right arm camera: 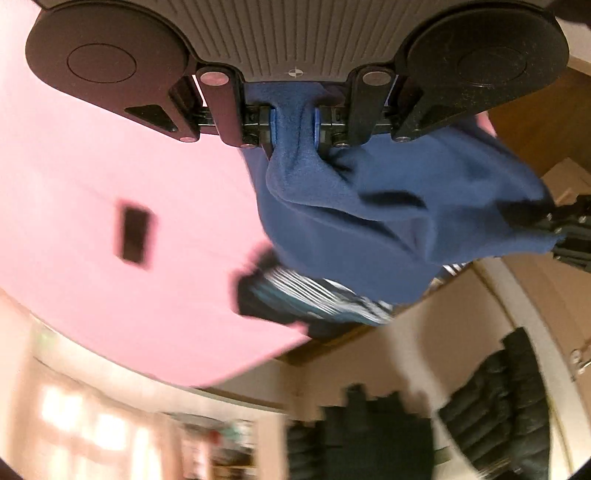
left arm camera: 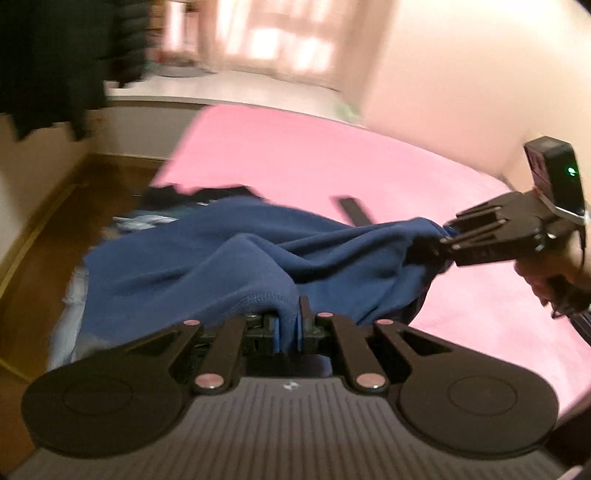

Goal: Fold clothes

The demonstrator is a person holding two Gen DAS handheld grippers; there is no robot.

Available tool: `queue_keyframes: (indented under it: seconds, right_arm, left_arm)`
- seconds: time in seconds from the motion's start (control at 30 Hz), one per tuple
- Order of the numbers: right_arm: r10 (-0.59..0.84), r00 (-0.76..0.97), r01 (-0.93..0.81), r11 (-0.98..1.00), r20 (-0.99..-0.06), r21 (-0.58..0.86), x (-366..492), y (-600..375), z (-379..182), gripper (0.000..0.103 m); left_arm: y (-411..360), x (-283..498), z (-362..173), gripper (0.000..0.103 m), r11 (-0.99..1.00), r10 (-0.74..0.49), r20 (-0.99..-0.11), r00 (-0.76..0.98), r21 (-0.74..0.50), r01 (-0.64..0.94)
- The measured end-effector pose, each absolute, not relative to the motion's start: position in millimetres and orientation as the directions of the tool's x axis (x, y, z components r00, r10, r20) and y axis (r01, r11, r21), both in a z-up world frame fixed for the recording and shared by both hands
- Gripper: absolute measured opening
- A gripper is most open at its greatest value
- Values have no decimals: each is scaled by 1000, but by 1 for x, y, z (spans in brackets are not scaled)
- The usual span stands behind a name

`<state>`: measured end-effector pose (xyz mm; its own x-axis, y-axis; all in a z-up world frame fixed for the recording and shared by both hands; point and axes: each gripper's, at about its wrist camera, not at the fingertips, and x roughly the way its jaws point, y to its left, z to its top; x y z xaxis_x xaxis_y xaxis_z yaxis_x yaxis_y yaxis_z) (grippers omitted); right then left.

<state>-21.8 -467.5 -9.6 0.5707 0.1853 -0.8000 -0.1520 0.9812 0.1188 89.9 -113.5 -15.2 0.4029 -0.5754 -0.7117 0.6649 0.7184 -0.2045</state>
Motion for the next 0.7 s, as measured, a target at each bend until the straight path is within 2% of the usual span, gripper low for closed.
queue_keyframes:
  seconds: [0.23,0.53,0.63,0.7]
  right_arm:
    - [34,528,69,994,-849,83,-204,-632,-8,16]
    - [-2,515,247,958,-857,146,-308,-669,2,16]
    - [-12,509,303,938,-861,166,-343,-680,5,16]
    - [30,523,298,930,-852,215,-343,-665,4,16]
  left_arm:
    - [-271,-59,-38,5,589,-631,-747,213,-282,757]
    - [-412,-179,-79,4,397,-641,-766,-54,-390,831]
    - [-416,-189,-78,4,383,-633,-771,-65,-385,840]
    - [-402,-180,-72,3,390,-638,-768,-47,-375,841]
